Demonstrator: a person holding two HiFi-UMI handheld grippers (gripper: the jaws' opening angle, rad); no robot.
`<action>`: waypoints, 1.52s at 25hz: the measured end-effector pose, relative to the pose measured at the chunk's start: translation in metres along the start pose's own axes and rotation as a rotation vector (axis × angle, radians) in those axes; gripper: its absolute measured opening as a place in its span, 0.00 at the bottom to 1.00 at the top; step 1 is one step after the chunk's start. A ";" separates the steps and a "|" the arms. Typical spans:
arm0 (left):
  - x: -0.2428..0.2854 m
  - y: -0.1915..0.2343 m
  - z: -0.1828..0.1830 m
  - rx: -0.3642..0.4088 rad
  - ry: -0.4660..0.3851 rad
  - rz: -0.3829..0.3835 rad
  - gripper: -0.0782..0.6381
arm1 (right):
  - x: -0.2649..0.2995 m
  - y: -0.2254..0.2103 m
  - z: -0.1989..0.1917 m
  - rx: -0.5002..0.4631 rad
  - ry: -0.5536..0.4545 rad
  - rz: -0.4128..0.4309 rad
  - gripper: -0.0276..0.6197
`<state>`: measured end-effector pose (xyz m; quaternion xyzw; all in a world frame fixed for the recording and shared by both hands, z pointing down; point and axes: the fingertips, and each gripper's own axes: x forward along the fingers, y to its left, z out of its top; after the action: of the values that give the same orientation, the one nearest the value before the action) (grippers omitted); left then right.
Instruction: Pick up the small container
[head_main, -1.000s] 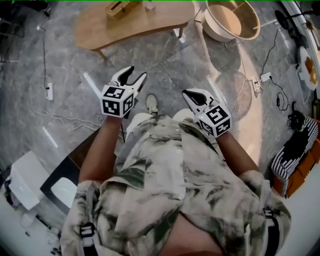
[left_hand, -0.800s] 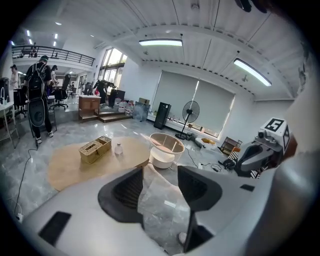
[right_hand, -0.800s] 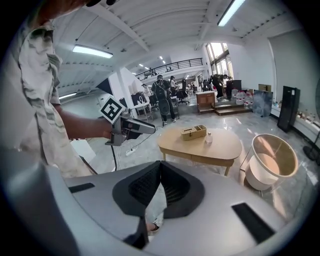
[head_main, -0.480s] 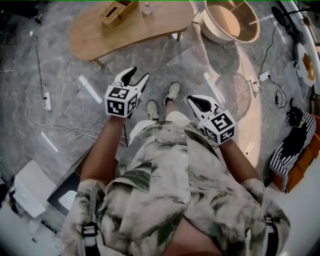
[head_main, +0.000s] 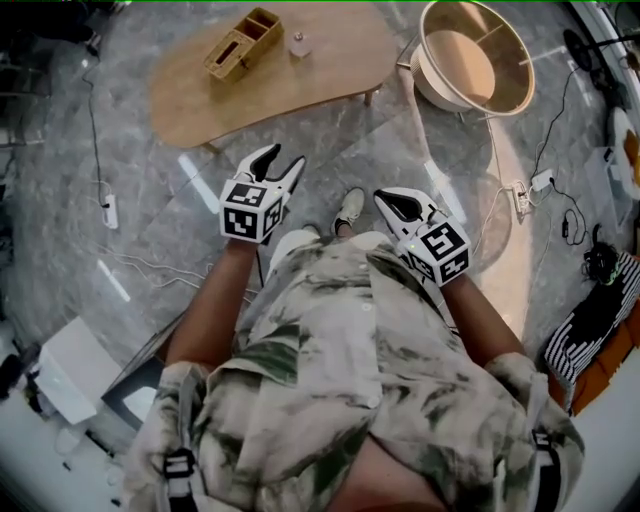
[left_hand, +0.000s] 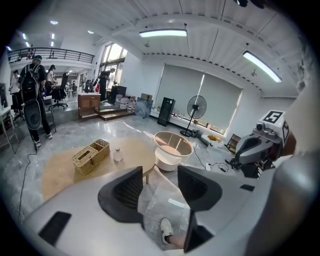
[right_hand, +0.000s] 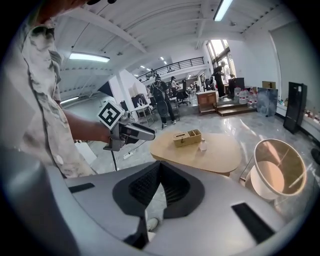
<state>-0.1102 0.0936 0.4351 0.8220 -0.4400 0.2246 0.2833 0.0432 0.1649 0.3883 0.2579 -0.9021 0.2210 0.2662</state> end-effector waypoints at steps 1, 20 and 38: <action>0.009 0.001 0.007 0.001 0.002 0.007 0.44 | 0.000 -0.011 0.002 -0.002 0.000 0.006 0.08; 0.171 0.085 0.078 -0.010 0.036 0.053 0.43 | 0.063 -0.136 0.032 0.012 0.069 0.012 0.08; 0.356 0.258 0.079 -0.050 0.124 0.127 0.43 | 0.209 -0.227 0.053 0.144 0.277 -0.014 0.08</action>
<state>-0.1384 -0.2877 0.6663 0.7696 -0.4784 0.2816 0.3155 0.0042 -0.1109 0.5317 0.2495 -0.8368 0.3169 0.3702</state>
